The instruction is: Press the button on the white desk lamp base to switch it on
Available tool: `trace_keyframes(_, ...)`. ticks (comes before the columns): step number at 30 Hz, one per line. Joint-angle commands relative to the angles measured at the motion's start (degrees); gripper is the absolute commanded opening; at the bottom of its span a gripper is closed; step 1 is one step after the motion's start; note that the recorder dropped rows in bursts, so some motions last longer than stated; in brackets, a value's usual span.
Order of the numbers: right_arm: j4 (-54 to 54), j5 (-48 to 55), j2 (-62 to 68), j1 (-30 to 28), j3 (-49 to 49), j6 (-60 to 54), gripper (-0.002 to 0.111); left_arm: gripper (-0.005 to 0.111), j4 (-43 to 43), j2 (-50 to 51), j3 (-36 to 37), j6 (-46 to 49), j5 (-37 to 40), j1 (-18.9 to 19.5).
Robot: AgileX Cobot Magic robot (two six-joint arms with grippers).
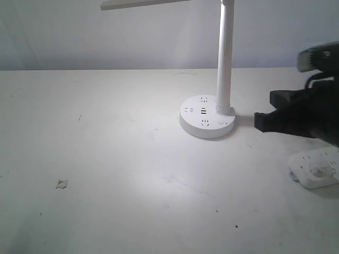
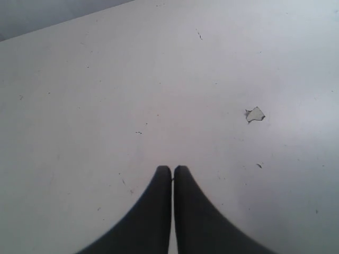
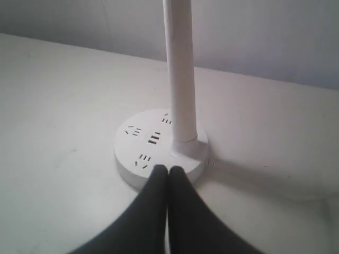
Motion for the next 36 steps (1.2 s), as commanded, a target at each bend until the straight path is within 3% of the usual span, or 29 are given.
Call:
trace_keyframes(1, -0.32, -8.58, -13.53, -0.35, 7.94, 0.04, 0.000, 0.001, -0.37, -0.27, -0.16, -0.04, -0.16, 0.11)
trace_keyframes(8, 3.80, -15.15, -36.45, -0.35, 16.00, -4.31, 0.000, 0.001, -0.37, -0.27, -0.16, -0.04, -0.16, 0.11)
trace_keyframes(17, 32.06, -14.56, -54.60, -0.35, 17.87, -25.41, 0.000, 0.001, -0.37, -0.27, -0.16, -0.04, -0.16, 0.11)
trace_keyframes(30, 31.67, -12.52, -58.15, -0.35, 18.17, -26.90, 0.000, 0.001, -0.37, -0.27, -0.16, -0.04, -0.16, 0.11)
trace_keyframes(34, 31.52, -1.68, -59.23, -3.10, 18.28, -33.48, 0.000, 0.001, -0.37, -0.27, -0.16, -0.04, -0.16, 0.11)
trace_keyframes(36, 31.52, 8.25, -60.06, -9.83, 18.48, -33.47, 0.000, 0.001, -0.37, -0.27, -0.16, -0.04, -0.16, 0.11)
